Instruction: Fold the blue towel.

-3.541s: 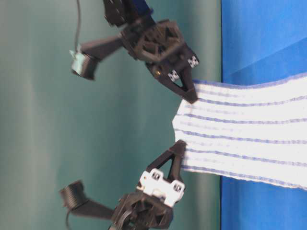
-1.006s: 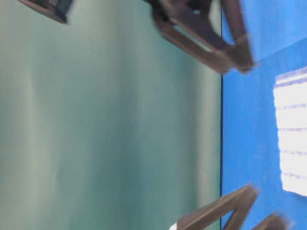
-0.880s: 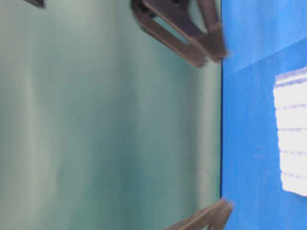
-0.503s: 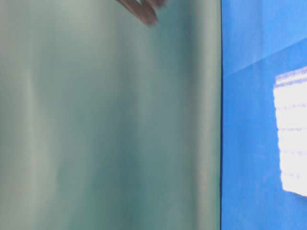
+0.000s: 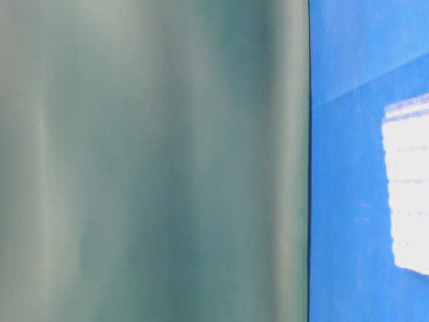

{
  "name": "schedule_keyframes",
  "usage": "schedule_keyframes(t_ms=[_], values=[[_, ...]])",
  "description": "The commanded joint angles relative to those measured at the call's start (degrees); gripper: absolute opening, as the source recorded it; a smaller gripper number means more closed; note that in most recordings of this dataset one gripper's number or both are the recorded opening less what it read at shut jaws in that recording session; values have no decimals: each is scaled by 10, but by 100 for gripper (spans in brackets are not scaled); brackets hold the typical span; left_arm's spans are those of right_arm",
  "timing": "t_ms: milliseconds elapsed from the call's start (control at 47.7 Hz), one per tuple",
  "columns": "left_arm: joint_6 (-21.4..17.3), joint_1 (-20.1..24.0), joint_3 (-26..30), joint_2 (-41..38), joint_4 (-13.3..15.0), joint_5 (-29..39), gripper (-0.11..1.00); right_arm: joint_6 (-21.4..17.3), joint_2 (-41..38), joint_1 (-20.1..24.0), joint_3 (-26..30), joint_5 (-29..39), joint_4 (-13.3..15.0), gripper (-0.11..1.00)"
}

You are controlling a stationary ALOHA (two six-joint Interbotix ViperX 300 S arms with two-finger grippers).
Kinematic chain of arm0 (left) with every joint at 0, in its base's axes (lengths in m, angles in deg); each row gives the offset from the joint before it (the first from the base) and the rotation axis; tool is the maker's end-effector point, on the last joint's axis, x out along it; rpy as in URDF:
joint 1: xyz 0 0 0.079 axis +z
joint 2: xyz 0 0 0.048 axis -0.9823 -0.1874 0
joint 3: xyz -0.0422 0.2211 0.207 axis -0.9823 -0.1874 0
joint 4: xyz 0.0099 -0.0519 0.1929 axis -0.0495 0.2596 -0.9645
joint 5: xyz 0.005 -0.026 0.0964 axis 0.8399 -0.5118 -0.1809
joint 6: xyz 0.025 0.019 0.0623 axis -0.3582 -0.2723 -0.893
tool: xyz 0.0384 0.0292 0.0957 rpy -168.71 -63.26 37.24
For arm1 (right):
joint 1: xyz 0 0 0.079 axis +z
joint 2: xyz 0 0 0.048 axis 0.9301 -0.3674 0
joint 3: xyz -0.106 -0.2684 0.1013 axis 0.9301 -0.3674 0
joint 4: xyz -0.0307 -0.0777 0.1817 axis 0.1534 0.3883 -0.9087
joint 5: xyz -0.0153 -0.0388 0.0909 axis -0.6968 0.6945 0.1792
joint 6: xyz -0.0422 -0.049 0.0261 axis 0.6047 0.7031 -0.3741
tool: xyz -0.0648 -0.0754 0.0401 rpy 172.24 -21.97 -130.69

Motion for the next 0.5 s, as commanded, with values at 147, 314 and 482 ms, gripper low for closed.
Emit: schedule_keyframes(t_ms=[147, 314, 482], values=[[-3, 25, -47, 69, -3, 11, 87, -2, -1, 2, -25, -20, -10, 86], [-4, 28, -57, 96, -4, 32, 86, -3, -4, 2, -28, -23, -10, 81], [-10, 28, -62, 100, -5, 43, 86, -3, -4, 2, -29, -24, -10, 80]])
